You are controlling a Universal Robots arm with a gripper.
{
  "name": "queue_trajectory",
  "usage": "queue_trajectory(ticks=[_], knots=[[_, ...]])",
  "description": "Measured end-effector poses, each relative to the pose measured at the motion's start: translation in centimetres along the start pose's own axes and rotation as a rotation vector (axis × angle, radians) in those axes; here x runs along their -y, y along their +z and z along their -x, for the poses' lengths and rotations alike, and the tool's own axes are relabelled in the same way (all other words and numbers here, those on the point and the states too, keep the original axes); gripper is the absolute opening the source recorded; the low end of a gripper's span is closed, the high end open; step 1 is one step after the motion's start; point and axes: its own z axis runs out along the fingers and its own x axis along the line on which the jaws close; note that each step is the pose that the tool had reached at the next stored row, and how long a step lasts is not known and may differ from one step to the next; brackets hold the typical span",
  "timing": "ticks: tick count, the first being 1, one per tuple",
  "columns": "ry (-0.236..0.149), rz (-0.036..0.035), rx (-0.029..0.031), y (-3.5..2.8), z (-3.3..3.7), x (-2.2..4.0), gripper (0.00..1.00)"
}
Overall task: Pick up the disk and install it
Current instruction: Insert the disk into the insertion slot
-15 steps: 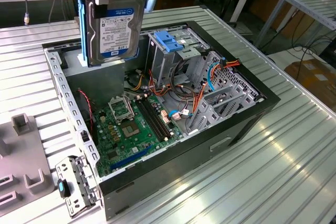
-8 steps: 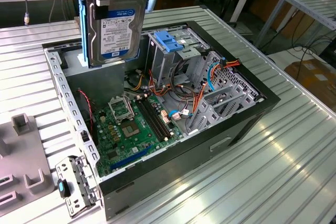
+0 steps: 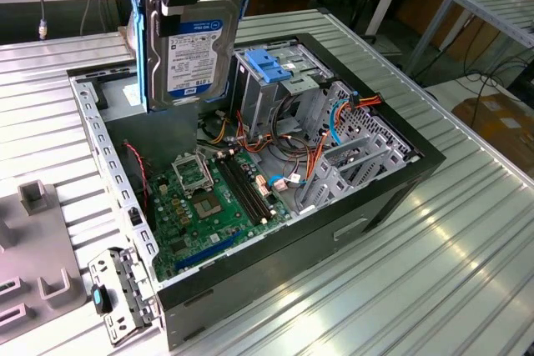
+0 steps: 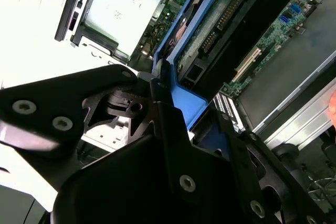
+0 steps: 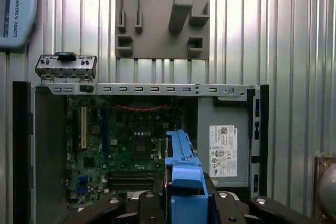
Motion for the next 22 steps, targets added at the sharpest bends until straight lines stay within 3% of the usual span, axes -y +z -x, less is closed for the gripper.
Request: queue_trajectory(ticks=[3, 9, 22], knots=[[0.0, 0.0, -0.0001, -0.02, -0.52, 0.22, 0.37], [0.0, 0.0, 0.0, -0.02, -0.58, 0.24, 0.37], [0.0, 0.0, -0.0004, -0.09, -2.77, 0.24, 0.37]])
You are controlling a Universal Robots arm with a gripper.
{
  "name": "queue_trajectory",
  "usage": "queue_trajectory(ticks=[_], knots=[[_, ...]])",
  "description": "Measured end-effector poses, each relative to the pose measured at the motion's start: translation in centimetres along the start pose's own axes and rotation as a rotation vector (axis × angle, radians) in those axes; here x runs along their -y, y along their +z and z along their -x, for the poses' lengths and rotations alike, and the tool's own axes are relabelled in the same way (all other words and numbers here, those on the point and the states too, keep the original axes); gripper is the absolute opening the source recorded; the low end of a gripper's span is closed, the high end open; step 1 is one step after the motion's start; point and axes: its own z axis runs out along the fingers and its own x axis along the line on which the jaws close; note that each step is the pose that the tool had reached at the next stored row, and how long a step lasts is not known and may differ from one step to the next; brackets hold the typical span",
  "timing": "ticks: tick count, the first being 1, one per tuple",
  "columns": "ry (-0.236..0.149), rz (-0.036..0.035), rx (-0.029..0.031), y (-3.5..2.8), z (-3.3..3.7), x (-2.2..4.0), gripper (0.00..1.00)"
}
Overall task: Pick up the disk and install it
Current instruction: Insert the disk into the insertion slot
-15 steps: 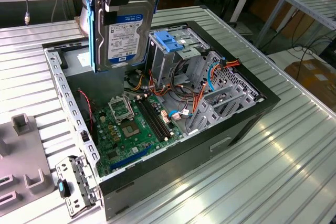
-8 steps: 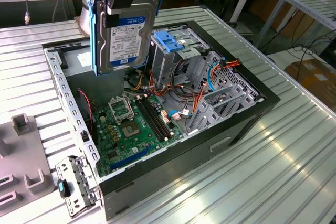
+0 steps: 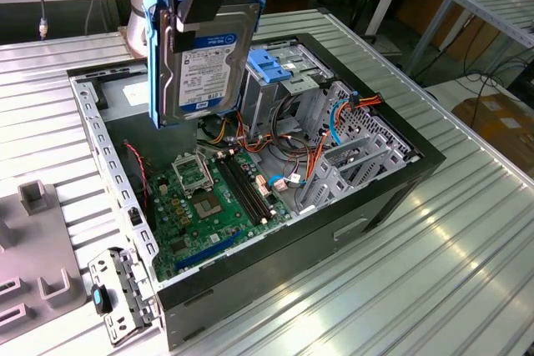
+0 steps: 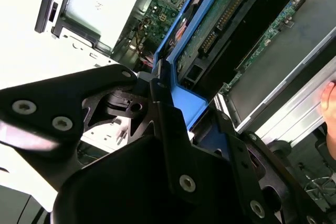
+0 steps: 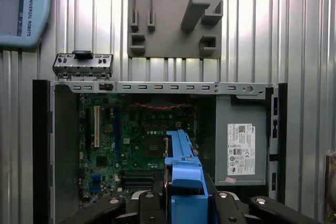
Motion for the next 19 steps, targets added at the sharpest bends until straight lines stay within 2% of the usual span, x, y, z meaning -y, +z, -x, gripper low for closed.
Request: queue_trajectory(ticks=[7, 19], knots=[[0.0, 0.0, -0.0023, 0.0, -0.48, 0.01, 0.37], [0.0, 0.0001, -0.0048, -0.01, -0.86, 0.01, 0.37]])
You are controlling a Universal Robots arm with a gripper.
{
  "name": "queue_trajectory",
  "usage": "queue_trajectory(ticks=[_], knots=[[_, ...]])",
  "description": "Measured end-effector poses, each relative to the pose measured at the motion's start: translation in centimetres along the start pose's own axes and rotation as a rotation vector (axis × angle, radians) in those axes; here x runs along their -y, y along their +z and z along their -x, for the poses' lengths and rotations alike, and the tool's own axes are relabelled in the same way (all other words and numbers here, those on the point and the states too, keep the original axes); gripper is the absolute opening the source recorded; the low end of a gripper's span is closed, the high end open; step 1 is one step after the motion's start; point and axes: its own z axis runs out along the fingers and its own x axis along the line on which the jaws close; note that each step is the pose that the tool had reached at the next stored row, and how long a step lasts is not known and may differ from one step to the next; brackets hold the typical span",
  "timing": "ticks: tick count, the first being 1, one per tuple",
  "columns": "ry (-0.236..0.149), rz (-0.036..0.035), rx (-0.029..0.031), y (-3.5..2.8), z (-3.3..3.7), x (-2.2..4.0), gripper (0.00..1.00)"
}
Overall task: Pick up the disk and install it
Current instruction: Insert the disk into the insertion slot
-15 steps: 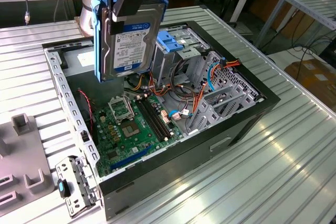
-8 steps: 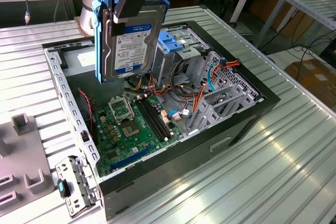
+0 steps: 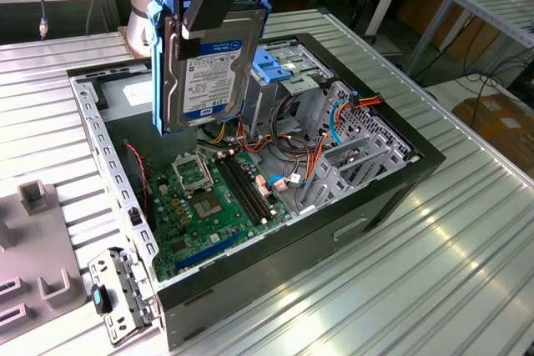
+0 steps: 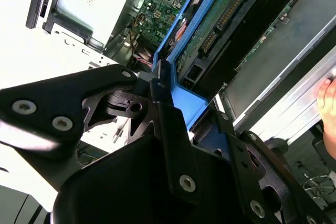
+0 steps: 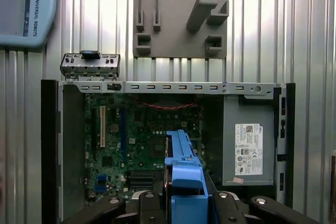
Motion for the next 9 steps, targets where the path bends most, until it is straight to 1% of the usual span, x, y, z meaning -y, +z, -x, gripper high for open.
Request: queue_trajectory(ticks=[6, 9], knots=[[0.0, 0.0, 0.0001, 0.0, -0.1, 0.03, 0.37], [0.0, 0.0, 0.0, 0.0, -0.13, 0.27, 0.37]])
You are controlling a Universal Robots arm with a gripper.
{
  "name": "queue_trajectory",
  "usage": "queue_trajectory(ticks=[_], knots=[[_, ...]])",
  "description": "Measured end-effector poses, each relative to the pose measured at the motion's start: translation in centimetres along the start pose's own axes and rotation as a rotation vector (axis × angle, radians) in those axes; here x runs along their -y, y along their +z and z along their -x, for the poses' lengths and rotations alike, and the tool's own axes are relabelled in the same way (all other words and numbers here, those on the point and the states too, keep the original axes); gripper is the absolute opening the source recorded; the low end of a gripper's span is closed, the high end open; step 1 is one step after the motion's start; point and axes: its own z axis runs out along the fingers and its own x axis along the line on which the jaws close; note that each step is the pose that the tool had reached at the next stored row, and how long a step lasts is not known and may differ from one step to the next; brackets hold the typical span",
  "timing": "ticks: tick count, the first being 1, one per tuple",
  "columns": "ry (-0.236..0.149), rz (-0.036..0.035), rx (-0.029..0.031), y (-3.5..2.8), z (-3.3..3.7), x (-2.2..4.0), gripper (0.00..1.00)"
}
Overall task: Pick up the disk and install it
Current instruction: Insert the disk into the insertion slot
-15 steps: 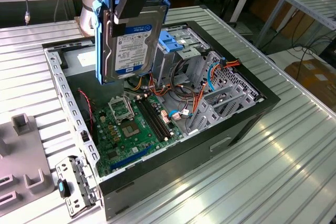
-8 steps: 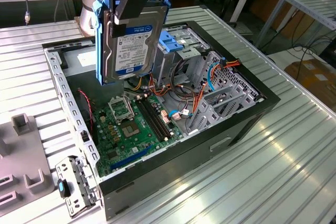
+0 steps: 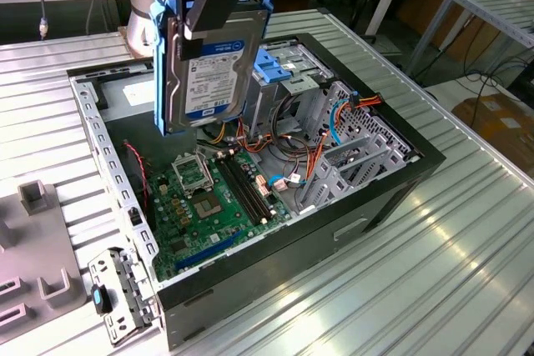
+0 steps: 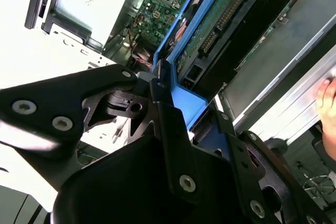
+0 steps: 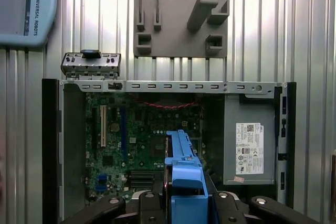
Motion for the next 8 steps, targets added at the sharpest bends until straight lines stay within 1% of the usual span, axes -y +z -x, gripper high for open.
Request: queue_trajectory(ticks=[2, 8], knots=[[0.0, -0.0001, 0.0, 0.0, -0.01, 0.16, 0.37], [0.0, -0.0001, 0.0001, 0.0, -0.01, 0.21, 0.37]])
